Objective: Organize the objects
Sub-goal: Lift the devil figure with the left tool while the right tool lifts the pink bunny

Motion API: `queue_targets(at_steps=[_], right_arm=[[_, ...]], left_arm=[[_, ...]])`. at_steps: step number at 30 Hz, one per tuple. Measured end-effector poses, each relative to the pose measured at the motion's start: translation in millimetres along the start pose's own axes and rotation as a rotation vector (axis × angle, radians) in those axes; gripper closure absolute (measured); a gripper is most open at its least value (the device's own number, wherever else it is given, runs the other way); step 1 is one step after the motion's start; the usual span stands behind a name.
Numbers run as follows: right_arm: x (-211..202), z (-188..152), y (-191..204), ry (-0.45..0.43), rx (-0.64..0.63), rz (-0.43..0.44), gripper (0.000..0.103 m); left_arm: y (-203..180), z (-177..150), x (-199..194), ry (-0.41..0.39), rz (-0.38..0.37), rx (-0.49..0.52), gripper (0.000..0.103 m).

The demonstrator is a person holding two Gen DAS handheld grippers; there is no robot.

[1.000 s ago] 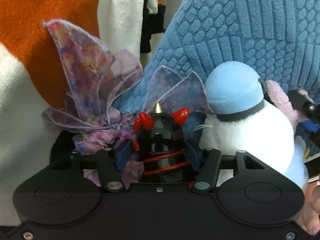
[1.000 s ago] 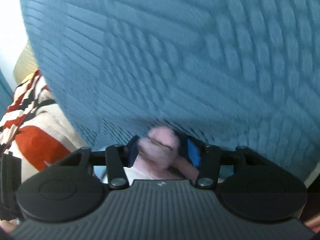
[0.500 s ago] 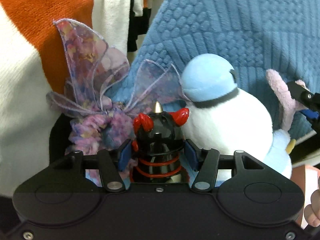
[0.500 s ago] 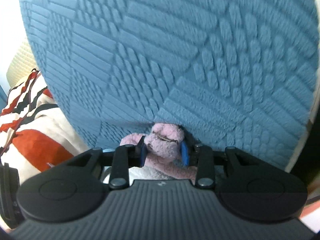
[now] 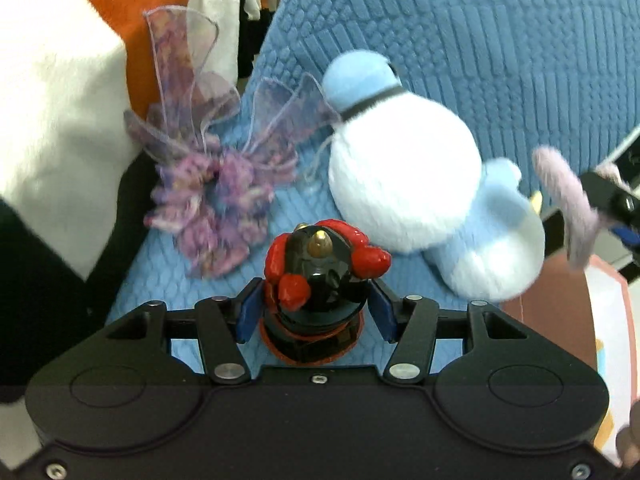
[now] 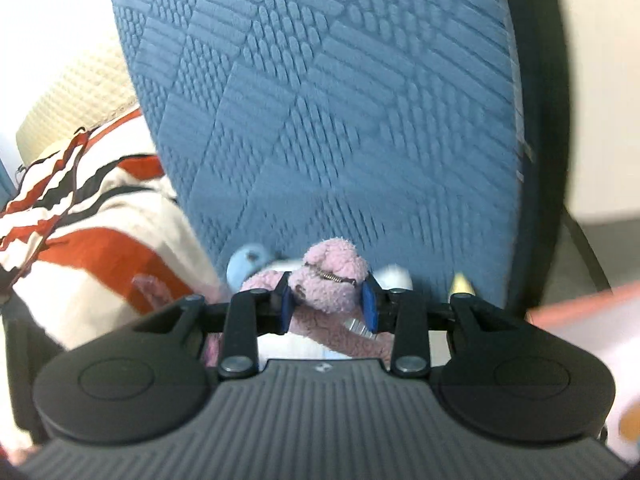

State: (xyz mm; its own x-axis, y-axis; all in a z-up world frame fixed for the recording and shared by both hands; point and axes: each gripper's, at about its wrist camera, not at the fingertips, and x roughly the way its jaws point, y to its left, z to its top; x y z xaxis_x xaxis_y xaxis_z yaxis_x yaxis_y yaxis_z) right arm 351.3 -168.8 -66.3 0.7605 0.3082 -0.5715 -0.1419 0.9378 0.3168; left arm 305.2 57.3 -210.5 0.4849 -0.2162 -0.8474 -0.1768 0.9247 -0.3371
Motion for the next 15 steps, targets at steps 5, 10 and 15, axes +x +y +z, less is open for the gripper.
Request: queue_targets(at_steps=[5, 10, 15], right_arm=[[-28, -40, 7, 0.042, -0.016, -0.038, 0.066], [-45, -72, 11, 0.095, -0.057, -0.058, 0.066], [-55, -97, 18, 0.141, -0.066, -0.065, 0.066]], left_arm=[[-8, -18, 10, 0.021, 0.004, 0.021, 0.050], [-13, -41, 2, 0.032, 0.003, 0.046, 0.050], [-19, -66, -5, 0.052, 0.007, 0.072, 0.050]])
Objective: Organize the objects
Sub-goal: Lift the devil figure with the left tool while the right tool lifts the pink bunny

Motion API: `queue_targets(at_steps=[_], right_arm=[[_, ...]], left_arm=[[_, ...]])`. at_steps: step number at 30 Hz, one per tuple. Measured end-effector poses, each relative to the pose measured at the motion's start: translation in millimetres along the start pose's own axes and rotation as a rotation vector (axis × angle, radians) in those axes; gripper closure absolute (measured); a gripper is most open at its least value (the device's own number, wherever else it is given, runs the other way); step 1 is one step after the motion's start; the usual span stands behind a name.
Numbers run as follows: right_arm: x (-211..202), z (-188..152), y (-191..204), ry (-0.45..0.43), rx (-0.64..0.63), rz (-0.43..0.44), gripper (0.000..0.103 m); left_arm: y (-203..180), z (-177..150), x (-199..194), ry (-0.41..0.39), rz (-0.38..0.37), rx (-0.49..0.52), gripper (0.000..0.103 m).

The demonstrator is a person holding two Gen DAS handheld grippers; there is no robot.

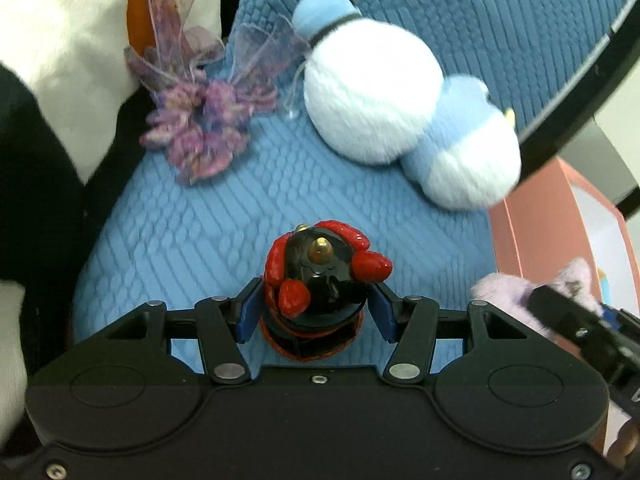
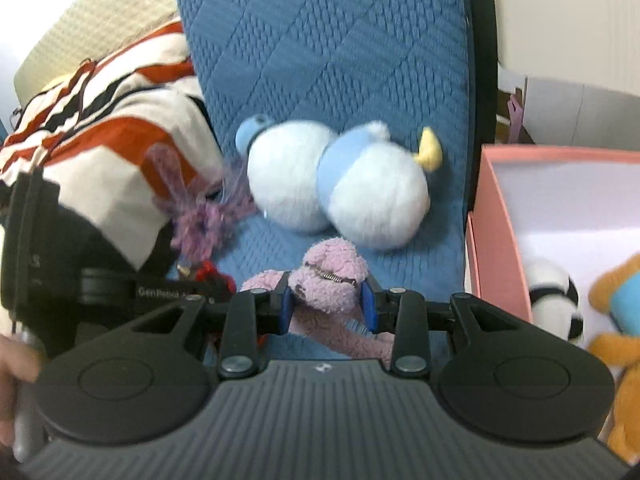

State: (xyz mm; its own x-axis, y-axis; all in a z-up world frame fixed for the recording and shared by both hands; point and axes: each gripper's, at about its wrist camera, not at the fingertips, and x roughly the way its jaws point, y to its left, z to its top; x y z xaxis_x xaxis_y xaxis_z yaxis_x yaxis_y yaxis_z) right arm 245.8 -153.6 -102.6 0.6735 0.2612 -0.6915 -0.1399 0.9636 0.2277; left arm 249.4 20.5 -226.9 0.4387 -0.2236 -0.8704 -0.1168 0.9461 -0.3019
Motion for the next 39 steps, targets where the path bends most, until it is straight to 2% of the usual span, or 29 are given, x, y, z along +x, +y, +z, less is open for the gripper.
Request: queue_targets(at_steps=[7, 12, 16, 17, 22, 28, 33, 39], right_arm=[[4, -32, 4, 0.101, 0.015, 0.001, 0.066], [16, -42, 8, 0.142, 0.003, -0.031, 0.066], [24, -42, 6, 0.153, 0.021, -0.033, 0.066], [26, -42, 5, 0.155, 0.025, -0.041, 0.066], [36, -41, -7, 0.177, 0.114, -0.039, 0.066], [38, -42, -10, 0.169, 0.122, -0.050, 0.066], [32, -41, -8, 0.146, 0.100, -0.044, 0.066], [15, -37, -7, 0.079, 0.084, -0.055, 0.066]], left_arm=[[-12, -15, 2, -0.006, 0.027, 0.079, 0.050], [-8, -12, 5, 0.012, 0.008, 0.054, 0.049], [-1, -9, 10, 0.033, -0.023, 0.003, 0.034], [0, -8, 11, 0.034, -0.023, -0.008, 0.033], [0, -6, 18, 0.045, -0.025, -0.020, 0.037], [-7, -7, 15, 0.010, 0.000, 0.025, 0.048], [-8, -7, 11, 0.014, -0.002, 0.029, 0.049], [-11, -10, 0, -0.003, -0.019, 0.043, 0.049]])
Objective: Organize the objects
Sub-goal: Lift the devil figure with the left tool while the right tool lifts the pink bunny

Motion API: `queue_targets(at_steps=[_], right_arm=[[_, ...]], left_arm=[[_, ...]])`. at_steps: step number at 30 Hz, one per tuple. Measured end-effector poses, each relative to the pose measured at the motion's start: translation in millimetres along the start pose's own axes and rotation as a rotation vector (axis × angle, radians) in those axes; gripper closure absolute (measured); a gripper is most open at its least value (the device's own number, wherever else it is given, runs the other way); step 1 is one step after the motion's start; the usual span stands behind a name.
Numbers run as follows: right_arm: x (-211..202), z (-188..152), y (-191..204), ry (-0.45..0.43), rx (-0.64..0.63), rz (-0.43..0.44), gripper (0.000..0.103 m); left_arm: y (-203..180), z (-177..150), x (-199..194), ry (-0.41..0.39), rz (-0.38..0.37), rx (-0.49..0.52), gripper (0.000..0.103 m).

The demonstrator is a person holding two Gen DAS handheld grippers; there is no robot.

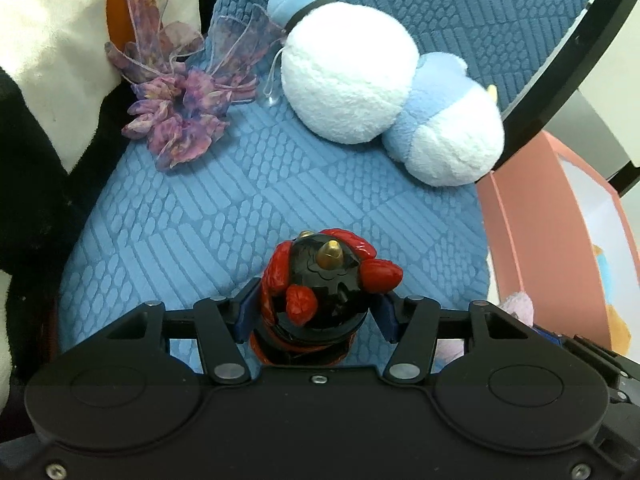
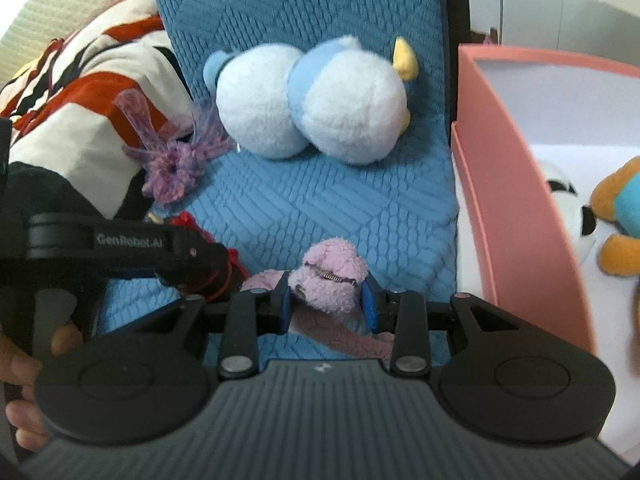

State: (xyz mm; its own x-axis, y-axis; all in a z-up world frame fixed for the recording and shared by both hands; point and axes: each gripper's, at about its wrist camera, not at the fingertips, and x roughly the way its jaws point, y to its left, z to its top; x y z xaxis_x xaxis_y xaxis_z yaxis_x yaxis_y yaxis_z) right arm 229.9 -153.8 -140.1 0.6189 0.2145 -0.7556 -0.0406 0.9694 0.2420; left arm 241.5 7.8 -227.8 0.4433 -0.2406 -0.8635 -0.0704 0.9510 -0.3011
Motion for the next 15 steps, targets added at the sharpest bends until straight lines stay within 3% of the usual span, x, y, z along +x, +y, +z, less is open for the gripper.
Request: queue_targets(at_steps=[8, 15], right_arm=[[-17, 0, -3, 0.005, 0.011, 0.005, 0.066], [-56, 9, 3, -0.033, -0.029, 0.017, 0.066]], left_arm=[[-1, -12, -25, -0.015, -0.037, -0.025, 0.049], [-9, -18, -60, -0.024, -0.102, -0.043, 0.049]])
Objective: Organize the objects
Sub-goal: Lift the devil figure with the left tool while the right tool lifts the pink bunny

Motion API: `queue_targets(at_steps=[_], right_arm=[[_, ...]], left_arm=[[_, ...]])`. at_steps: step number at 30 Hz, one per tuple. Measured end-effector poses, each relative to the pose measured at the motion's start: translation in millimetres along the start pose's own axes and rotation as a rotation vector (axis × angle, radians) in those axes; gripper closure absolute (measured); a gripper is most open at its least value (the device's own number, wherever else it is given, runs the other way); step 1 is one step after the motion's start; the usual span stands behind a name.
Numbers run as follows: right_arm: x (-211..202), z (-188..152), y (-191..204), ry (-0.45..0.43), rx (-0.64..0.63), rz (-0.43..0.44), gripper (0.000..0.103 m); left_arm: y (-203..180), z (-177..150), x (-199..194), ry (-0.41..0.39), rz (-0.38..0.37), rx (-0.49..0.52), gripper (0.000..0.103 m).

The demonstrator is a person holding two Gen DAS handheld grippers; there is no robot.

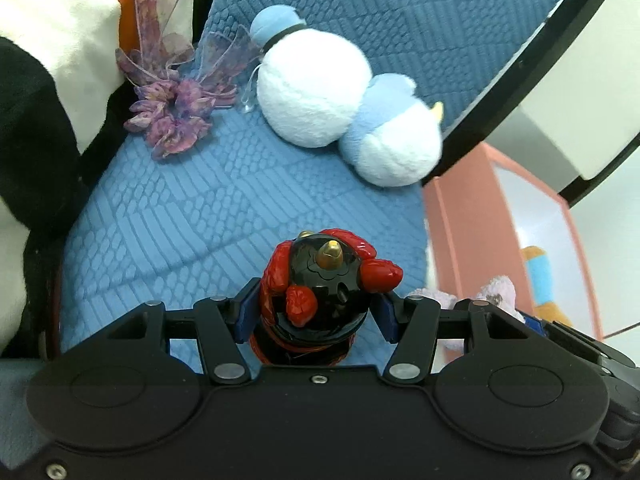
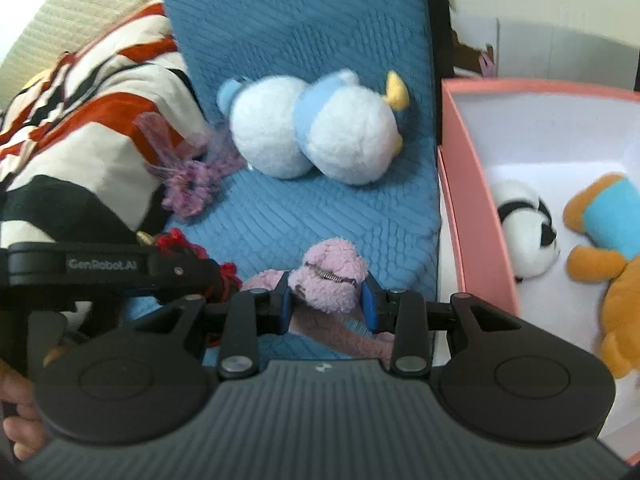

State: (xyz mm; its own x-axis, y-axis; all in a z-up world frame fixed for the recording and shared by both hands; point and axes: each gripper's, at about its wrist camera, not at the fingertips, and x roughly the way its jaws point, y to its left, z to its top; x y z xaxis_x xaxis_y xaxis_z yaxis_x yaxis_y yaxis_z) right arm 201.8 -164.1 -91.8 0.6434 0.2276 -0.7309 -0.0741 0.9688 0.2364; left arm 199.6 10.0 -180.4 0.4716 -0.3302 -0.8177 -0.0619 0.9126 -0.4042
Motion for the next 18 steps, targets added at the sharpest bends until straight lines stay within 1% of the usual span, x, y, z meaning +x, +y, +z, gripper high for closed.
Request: queue_targets(at_steps=[7, 12, 18], right_arm=[[-44, 11, -1, -0.041, 0.010, 0.007, 0.066], [-74, 21, -7, -0.071, 0.037, 0.020, 0.066], [-109, 35, -13, -0.114, 0.045, 0.020, 0.066]], left_arm=[[-23, -2, -38, -0.032, -0.024, 0.020, 0.049], [-38, 2, -66, -0.040, -0.086, -0.002, 0.049], [-68, 5, -93, -0.070, -0.111, 0.017, 0.049]])
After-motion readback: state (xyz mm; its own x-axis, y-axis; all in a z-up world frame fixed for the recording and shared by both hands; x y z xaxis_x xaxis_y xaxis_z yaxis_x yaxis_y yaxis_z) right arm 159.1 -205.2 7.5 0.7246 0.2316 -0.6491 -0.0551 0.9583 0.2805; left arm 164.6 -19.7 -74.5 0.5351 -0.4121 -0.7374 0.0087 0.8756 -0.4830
